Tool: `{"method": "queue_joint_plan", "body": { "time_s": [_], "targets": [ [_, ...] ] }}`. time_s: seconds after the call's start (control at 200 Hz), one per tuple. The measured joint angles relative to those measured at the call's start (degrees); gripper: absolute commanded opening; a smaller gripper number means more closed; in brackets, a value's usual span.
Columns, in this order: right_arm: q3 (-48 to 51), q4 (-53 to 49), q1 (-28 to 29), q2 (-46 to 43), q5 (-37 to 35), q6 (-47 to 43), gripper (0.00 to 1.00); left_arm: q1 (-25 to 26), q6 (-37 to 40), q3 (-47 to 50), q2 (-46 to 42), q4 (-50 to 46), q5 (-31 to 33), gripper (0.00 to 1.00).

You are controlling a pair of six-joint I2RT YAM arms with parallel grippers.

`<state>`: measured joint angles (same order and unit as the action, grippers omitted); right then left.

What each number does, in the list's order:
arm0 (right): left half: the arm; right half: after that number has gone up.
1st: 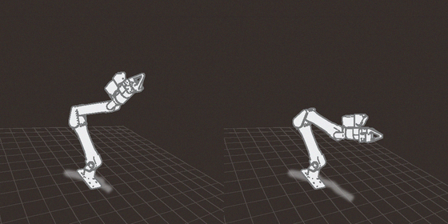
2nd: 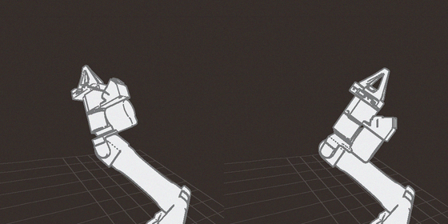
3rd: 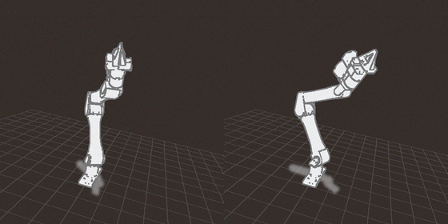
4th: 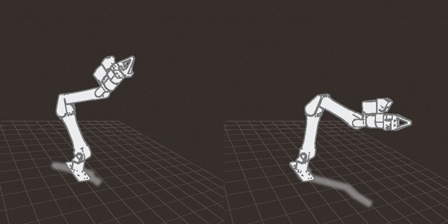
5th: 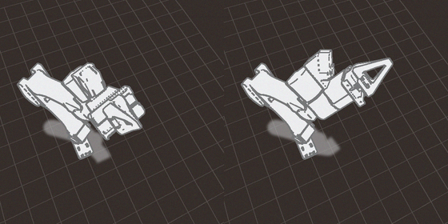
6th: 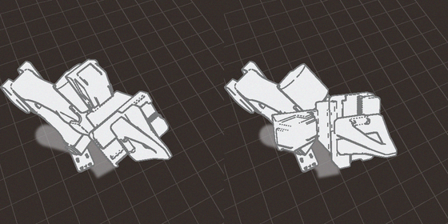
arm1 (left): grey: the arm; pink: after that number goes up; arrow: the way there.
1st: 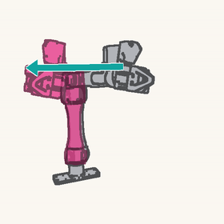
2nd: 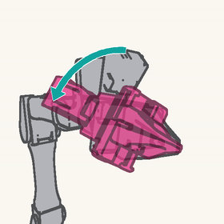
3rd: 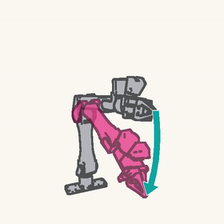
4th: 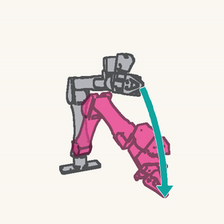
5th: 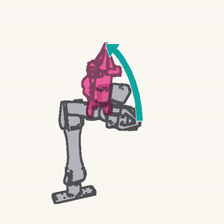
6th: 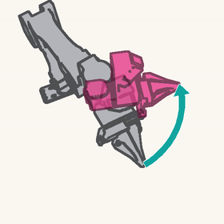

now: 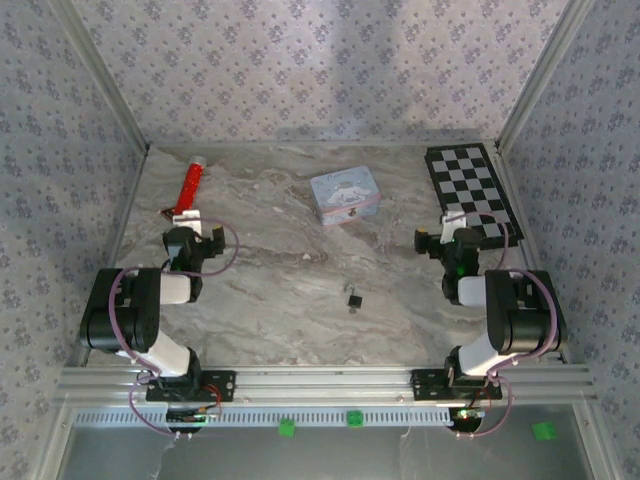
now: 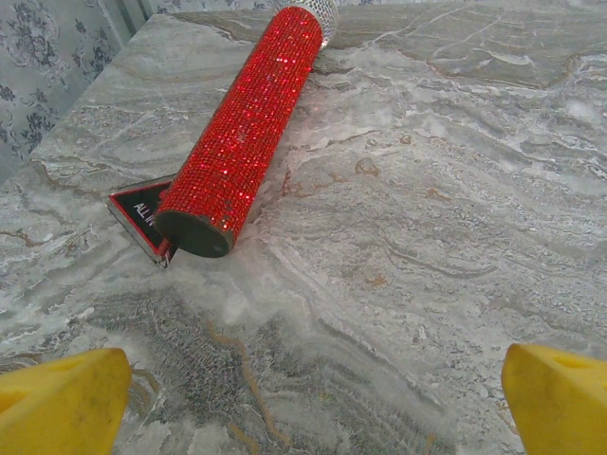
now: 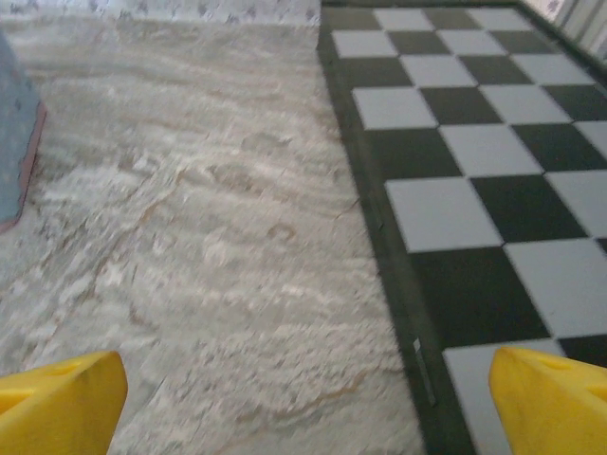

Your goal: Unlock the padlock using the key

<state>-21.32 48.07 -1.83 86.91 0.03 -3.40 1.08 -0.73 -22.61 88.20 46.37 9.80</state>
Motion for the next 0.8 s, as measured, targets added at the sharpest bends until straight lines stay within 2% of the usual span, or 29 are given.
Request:
{"method": "queue_joint_plan", "body": {
  "time_s": [0.805],
  "targets": [
    [-0.44, -0.74, -0.13, 0.00, -0.24, 1.01, 0.99, 0.04, 0.00, 0.00, 0.00, 0.02, 0.02, 1.00]
  ]
}}
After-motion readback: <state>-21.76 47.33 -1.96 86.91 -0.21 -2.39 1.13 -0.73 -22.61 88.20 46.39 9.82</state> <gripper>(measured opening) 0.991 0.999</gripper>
